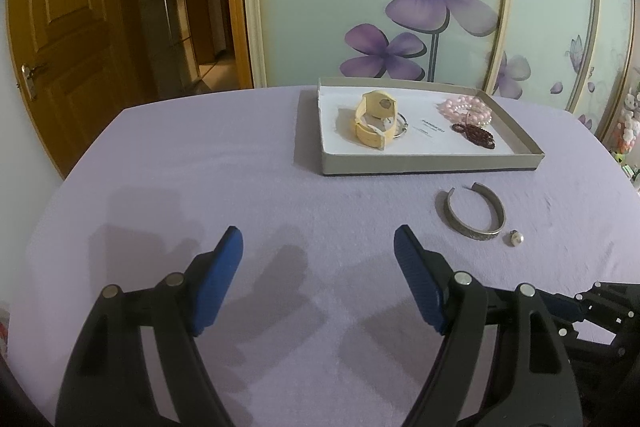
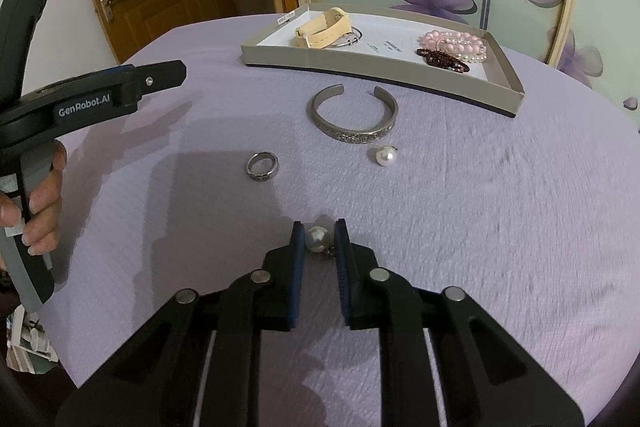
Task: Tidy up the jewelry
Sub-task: 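Grasp a pearl stud earring with the right gripper, then grasp the silver ring with the left gripper while the right lifts the pearl earring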
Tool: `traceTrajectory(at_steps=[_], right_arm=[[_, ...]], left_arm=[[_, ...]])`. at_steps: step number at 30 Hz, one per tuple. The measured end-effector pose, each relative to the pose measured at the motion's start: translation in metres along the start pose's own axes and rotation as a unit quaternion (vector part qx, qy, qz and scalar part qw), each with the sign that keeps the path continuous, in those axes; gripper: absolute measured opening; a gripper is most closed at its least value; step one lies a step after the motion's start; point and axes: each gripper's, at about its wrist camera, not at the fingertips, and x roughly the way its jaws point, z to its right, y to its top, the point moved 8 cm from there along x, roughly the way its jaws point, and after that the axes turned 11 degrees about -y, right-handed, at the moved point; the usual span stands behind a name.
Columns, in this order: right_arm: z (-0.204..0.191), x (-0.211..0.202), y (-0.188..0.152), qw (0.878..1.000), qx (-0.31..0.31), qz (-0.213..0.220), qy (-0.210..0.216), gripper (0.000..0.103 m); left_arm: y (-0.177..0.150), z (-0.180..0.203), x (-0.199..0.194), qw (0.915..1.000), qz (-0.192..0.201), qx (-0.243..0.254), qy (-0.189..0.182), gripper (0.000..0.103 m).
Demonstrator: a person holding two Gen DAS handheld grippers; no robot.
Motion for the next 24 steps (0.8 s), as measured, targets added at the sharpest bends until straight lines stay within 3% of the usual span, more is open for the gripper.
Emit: traceTrajectory(at_steps=[11, 24], right_arm=[[0.052, -0.008, 0.001, 0.998, 0.06, 0.005, -0.036, 0.015], [0.089, -0.029, 0.016, 0.994, 0.093, 0.038, -0.052, 0.015]], left_arm=[[-0.008, 0.015, 0.006, 0.9997, -0.013, 0.016, -0.014, 0.078], [-0.041, 0.077, 0.028, 0.995, -0.065, 0.046, -0.059, 0.077]])
